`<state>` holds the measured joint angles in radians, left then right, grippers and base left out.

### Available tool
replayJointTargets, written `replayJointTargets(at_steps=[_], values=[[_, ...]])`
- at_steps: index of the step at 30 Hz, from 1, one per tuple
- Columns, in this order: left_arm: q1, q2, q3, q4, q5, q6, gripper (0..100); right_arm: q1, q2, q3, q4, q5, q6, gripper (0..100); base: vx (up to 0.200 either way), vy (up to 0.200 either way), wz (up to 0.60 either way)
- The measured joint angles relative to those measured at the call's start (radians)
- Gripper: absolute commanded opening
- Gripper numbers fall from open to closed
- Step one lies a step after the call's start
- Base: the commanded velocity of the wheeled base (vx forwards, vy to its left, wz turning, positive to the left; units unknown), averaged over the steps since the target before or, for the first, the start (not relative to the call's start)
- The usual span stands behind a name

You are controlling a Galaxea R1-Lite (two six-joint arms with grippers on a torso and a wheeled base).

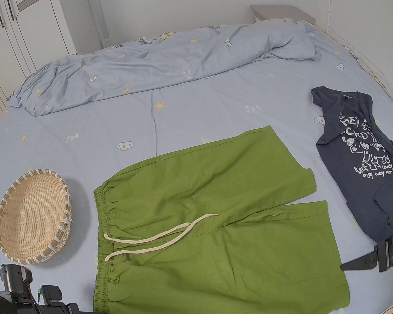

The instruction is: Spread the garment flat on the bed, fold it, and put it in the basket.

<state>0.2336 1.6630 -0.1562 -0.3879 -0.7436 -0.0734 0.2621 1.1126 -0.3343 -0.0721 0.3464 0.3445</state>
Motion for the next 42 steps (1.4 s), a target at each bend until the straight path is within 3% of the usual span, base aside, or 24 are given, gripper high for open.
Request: replayJointTargets(at_steps=[8, 12, 26, 42], values=[[0.005, 0.025, 0.004, -0.002, 0.001, 0.008, 0, 0.006, 0.046, 0.144, -0.007, 0.038, -0.039, 100, 0.000, 0.000, 0.00], [0.005, 0.036, 0.004, -0.003, 0.001, 0.008, 0, 0.018, 0.085, 0.181, -0.032, 0.092, -0.050, 100, 0.000, 0.000, 0.00], [0.008, 0.042, -0.001, -0.003, 0.001, 0.008, 0, 0.023, 0.313, 0.199, -0.253, 0.133, -0.086, 100, 0.000, 0.000, 0.00], [0.006, 0.040, -0.005, -0.003, 0.001, 0.008, 0, 0.027, 0.461, 0.187, -0.362, 0.265, -0.086, 100, 0.000, 0.000, 0.00]])
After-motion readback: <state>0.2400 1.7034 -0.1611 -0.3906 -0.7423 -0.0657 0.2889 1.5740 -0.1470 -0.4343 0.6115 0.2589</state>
